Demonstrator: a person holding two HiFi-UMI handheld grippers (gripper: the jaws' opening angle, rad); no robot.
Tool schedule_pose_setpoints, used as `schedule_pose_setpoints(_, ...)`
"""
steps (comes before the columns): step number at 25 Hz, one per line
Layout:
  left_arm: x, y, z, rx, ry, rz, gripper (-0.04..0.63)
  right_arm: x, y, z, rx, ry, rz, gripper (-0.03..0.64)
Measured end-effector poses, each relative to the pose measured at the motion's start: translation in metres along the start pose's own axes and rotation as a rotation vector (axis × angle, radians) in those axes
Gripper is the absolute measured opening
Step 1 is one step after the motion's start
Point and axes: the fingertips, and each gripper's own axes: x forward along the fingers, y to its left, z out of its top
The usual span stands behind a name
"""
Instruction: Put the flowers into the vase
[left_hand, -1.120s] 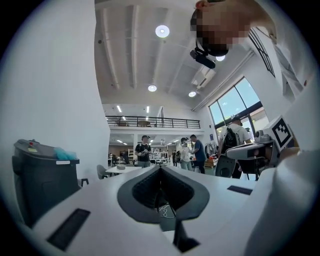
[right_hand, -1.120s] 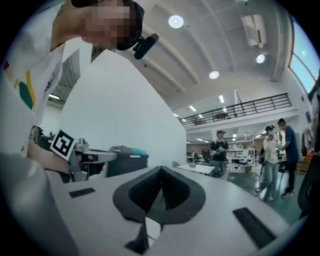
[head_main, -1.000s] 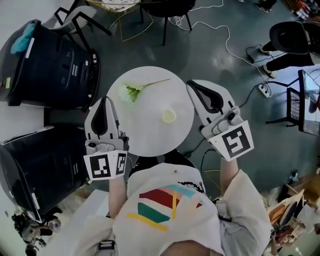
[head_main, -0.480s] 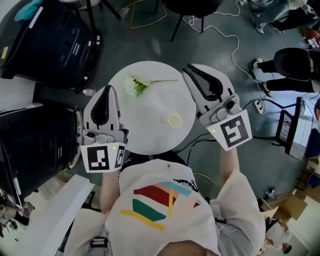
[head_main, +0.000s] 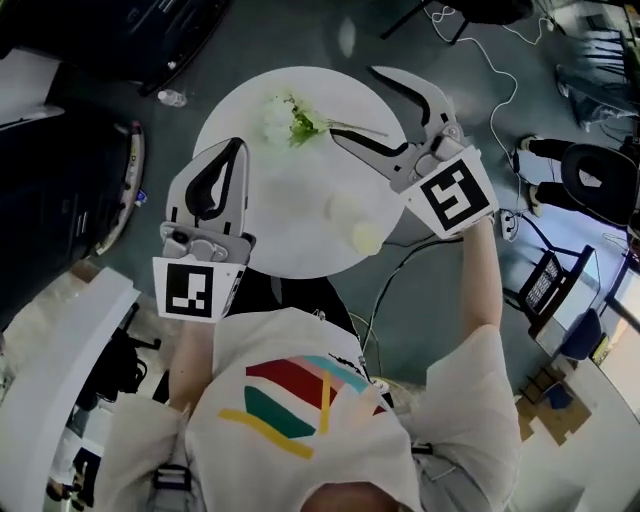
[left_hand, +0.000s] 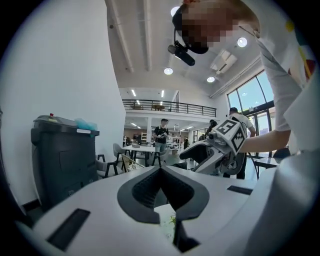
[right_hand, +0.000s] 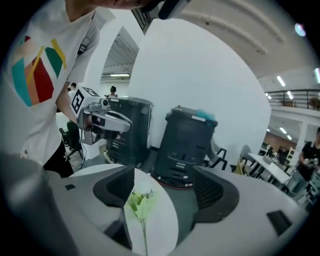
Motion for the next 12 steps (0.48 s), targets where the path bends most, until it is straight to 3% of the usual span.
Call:
schedule_pose_setpoints(2, 0.004, 0.001, -0.018, 0.007, 0.007, -0.007, 0.006, 0.029, 0.013, -0.029, -0.020, 0.074, 0.081, 0.361)
schedule_pose_setpoints(5, 0.014, -0.001, -0.040, -0.001, 0.009, -0.021, 0.006, 0.067, 0.035, -0.073, -0.131, 0.187, 0.175, 0.365)
schedule_pose_setpoints(8, 0.020, -0.001, -0.059, -0.028, 0.020, -0.032, 0.006, 0.098, 0.059, -0.103, -0.072, 0.236, 0.271, 0.368)
schedule_pose_setpoints(12, 0.020, 0.003, -0.076, -0.076, 0.012, -0.036, 0.006, 0.120, 0.077, -0.140, -0.017, 0.344, 0.375, 0.442)
